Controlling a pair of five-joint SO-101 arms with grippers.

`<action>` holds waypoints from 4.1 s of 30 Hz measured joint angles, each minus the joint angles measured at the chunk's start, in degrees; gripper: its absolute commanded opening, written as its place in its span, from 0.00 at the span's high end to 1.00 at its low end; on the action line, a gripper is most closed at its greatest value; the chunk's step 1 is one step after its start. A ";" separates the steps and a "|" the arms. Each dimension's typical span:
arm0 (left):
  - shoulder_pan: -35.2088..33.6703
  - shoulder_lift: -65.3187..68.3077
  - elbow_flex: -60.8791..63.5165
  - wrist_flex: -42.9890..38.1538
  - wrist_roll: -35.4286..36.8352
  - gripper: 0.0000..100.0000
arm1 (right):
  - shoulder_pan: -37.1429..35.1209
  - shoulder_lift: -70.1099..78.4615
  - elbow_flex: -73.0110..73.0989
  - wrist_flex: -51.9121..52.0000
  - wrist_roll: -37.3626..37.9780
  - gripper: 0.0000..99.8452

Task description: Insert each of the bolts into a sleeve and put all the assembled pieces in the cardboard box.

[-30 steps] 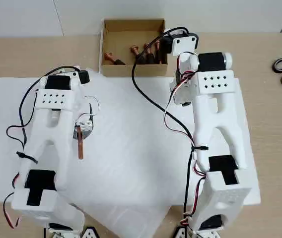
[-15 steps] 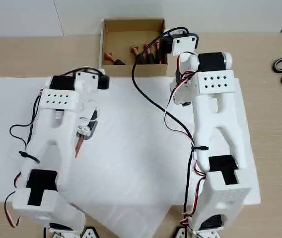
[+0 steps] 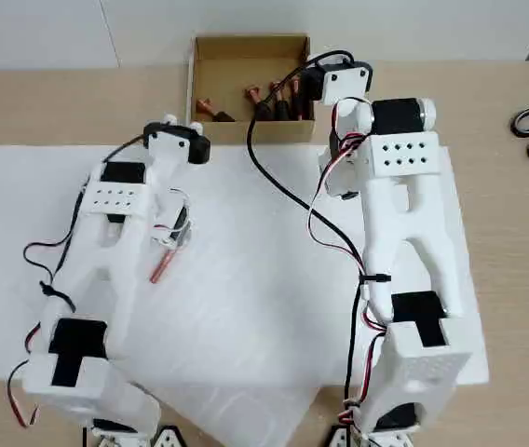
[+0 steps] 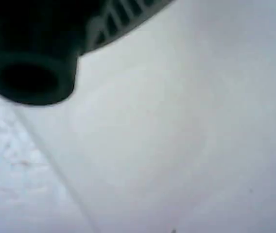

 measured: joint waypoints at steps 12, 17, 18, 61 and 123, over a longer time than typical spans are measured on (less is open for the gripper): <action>0.79 6.68 1.14 -5.19 -0.18 0.91 | 0.00 0.00 0.00 0.00 0.00 1.00; 1.05 8.97 0.26 -5.89 0.09 0.91 | 0.00 0.00 0.00 0.00 0.00 1.00; 0.88 8.88 0.18 -5.89 0.18 0.91 | 0.00 0.00 0.00 0.00 0.00 1.00; 3.34 -21.45 -29.98 24.35 8.70 1.00 | 0.00 -39.56 15.03 0.09 0.00 1.00; 3.34 -56.97 21.19 1.85 8.79 1.00 | -5.98 -109.19 110.68 -45.19 0.00 1.00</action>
